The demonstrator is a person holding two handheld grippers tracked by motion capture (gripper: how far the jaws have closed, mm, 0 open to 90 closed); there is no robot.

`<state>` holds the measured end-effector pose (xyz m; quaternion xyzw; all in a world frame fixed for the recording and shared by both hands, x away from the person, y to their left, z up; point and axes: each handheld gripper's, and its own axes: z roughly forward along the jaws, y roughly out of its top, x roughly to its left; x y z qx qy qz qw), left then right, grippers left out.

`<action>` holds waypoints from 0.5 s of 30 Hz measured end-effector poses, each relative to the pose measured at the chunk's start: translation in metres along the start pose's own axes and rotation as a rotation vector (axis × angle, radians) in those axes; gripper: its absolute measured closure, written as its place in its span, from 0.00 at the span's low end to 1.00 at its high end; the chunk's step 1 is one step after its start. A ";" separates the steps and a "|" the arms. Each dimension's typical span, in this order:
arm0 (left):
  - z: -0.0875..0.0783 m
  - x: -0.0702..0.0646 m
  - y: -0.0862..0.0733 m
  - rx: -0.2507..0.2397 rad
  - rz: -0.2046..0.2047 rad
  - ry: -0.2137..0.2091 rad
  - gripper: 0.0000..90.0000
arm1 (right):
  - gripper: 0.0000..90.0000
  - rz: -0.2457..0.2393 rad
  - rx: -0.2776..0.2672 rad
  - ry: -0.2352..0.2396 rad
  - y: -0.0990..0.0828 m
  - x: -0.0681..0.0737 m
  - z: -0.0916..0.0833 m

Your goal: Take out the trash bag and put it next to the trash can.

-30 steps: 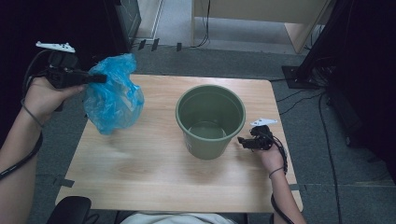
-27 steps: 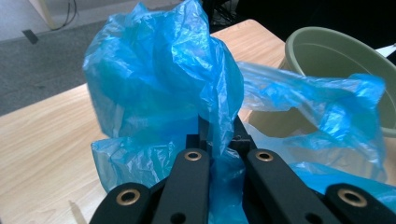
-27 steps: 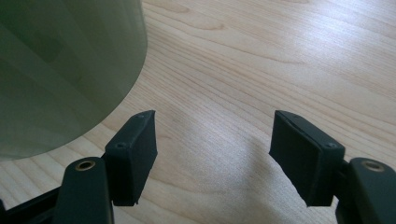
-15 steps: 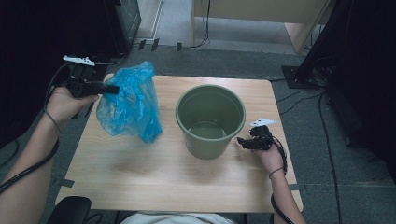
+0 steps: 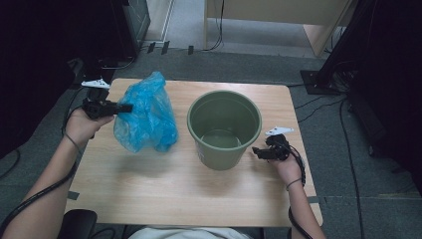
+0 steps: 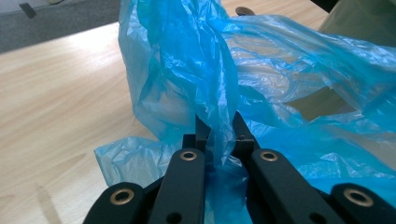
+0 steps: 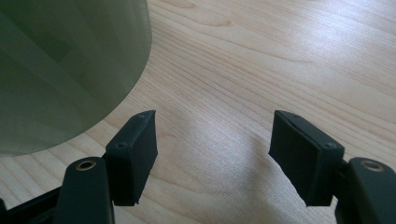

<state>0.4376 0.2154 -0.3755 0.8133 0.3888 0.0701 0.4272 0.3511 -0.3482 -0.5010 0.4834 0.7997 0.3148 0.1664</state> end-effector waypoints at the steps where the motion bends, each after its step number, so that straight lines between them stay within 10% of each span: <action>1: 0.003 0.001 -0.003 -0.002 -0.006 -0.006 0.96 | 0.35 0.005 0.003 0.002 0.000 0.001 0.000; 15: 0.034 0.001 -0.048 -0.037 -0.013 -0.008 0.95 | 0.35 0.001 0.005 0.010 -0.002 0.001 0.003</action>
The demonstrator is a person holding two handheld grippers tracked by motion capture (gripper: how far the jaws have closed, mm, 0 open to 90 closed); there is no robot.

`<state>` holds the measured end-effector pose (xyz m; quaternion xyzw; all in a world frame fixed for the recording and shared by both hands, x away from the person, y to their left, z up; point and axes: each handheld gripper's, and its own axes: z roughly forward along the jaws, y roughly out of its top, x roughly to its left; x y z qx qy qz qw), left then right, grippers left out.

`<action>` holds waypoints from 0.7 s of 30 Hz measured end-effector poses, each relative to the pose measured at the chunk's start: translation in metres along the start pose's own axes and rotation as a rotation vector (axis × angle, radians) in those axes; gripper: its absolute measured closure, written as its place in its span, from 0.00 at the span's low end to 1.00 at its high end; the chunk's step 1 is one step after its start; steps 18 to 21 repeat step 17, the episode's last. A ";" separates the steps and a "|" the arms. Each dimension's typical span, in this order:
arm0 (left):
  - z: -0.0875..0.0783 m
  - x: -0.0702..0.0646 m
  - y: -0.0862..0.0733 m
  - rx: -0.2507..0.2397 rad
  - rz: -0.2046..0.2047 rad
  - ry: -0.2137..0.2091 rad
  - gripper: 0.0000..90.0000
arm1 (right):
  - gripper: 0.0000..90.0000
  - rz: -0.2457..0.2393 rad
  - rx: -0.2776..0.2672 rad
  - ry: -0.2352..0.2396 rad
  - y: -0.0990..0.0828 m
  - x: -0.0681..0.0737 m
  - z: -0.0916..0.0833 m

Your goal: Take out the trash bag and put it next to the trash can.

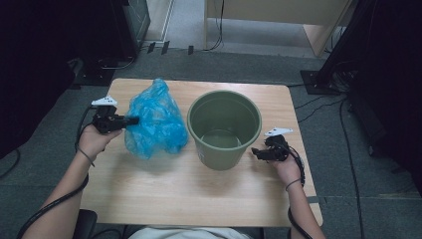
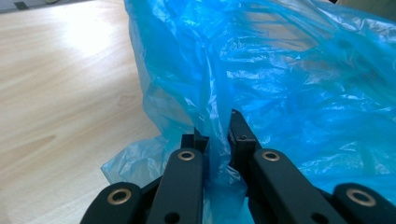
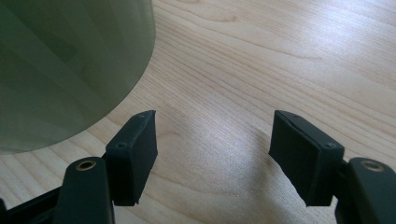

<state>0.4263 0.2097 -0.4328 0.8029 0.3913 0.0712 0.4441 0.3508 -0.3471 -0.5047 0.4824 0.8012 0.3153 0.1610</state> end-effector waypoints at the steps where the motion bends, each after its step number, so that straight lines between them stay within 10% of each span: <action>1: 0.002 0.000 -0.004 -0.001 0.002 0.003 0.95 | 0.35 0.002 0.000 0.001 0.000 0.000 0.000; 21: 0.010 0.001 -0.023 -0.035 -0.059 -0.026 0.76 | 0.35 0.010 -0.009 -0.002 -0.001 -0.002 -0.003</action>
